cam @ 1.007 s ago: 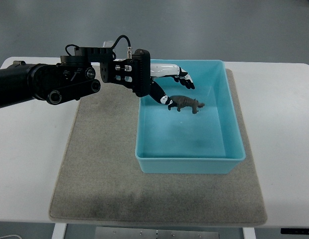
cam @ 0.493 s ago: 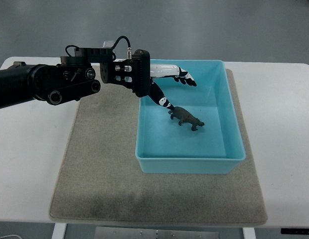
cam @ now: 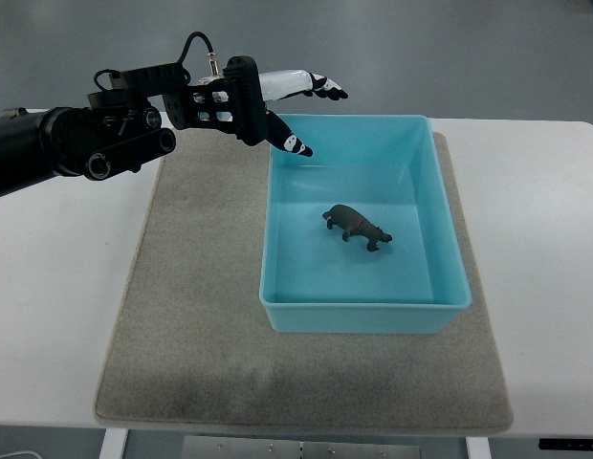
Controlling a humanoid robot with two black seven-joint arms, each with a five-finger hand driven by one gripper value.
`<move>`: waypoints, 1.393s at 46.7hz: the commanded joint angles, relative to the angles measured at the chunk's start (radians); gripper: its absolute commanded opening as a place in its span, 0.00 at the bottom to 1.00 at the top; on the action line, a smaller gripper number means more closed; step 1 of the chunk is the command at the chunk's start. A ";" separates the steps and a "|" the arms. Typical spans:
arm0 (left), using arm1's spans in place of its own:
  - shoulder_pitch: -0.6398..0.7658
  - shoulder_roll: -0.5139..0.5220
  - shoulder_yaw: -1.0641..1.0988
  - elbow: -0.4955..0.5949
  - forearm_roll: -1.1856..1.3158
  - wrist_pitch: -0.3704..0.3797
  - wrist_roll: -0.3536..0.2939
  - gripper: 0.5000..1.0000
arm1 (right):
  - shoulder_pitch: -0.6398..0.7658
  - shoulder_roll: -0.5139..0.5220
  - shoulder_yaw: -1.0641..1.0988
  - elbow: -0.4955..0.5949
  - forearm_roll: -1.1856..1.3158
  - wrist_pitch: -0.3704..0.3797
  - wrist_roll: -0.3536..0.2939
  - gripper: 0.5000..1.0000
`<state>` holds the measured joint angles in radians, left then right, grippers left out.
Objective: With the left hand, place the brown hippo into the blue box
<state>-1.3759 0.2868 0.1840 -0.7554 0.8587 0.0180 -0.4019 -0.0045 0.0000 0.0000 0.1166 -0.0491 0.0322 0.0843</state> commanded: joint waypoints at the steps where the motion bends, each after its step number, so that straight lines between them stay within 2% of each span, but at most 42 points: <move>1: 0.020 -0.002 0.000 0.039 -0.067 0.003 0.001 0.85 | 0.000 0.000 0.000 0.000 0.000 0.000 0.000 0.87; 19: 0.069 -0.005 -0.001 0.212 -0.391 0.003 0.002 0.86 | 0.000 0.000 0.000 0.000 0.000 0.000 0.000 0.87; 38: 0.118 -0.090 -0.120 0.367 -1.079 0.028 0.029 0.85 | 0.000 0.000 0.000 0.000 0.000 0.000 0.000 0.87; 41: 0.123 -0.092 -0.144 0.369 -1.142 0.039 0.061 0.85 | 0.000 0.000 0.000 0.000 0.000 0.000 0.000 0.87; 46: 0.130 -0.100 -0.190 0.375 -1.242 0.042 0.161 0.85 | 0.000 0.000 0.000 0.000 0.000 0.000 0.000 0.87; 52: 0.142 -0.138 -0.199 0.403 -1.285 0.050 0.176 0.85 | 0.000 0.000 0.000 0.000 0.000 0.000 0.000 0.87; 58: 0.161 -0.144 -0.256 0.441 -1.287 0.004 0.175 0.85 | 0.000 0.000 0.000 0.000 0.000 0.000 0.000 0.87; 65: 0.190 -0.149 -0.354 0.513 -1.287 -0.185 0.164 0.85 | 0.000 0.000 0.000 0.000 0.000 0.000 0.000 0.87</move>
<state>-1.1969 0.1403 -0.1332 -0.2747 -0.4284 -0.0750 -0.2303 -0.0046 0.0000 0.0000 0.1166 -0.0491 0.0322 0.0845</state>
